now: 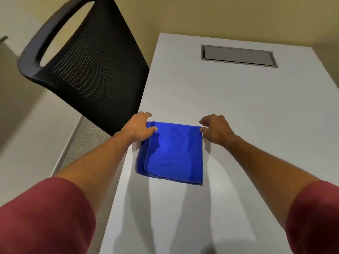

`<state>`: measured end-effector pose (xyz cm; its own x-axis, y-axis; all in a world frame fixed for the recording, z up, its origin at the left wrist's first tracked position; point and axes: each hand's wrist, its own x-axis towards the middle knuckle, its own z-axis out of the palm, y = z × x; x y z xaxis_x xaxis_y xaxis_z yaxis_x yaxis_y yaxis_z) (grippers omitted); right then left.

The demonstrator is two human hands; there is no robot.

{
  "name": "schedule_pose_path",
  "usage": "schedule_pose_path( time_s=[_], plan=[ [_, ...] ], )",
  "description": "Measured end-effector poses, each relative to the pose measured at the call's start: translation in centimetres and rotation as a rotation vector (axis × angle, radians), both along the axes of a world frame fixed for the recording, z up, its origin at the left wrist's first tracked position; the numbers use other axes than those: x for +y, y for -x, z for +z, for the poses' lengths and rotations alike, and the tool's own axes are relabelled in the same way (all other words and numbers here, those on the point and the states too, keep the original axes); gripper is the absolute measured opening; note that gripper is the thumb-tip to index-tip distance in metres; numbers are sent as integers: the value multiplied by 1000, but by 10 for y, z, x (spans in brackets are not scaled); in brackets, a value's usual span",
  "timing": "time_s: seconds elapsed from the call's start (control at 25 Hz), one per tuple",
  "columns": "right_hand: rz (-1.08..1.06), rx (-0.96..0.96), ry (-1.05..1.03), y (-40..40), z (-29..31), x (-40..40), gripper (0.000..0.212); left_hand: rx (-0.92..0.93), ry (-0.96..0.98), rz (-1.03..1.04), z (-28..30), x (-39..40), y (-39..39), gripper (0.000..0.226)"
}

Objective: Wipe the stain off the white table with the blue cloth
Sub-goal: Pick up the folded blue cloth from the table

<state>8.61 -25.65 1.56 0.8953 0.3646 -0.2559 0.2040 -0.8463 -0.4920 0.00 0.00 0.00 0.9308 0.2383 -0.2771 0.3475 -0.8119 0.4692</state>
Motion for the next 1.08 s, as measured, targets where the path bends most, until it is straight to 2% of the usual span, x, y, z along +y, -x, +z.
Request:
schedule_pose_path(
  time_s=[0.2,0.44,0.6,0.84,1.08],
  plan=[
    [69,48,109,-26,-19,12,33,27,-11,-18,-22,11,-23,38],
    [114,39,91,-37,-23,21,21,5,-1,-11,-27,17,-36,16],
    [130,56,77,-37,-16,18,20,1,50,3,-20,19,-36,6],
    [165,132,39,-38,31,7,14,49,131,10,29,24,-27,8],
    [181,213,48,-12,120,-2,16,203,188,-46,120,22,-6,6]
  ],
)
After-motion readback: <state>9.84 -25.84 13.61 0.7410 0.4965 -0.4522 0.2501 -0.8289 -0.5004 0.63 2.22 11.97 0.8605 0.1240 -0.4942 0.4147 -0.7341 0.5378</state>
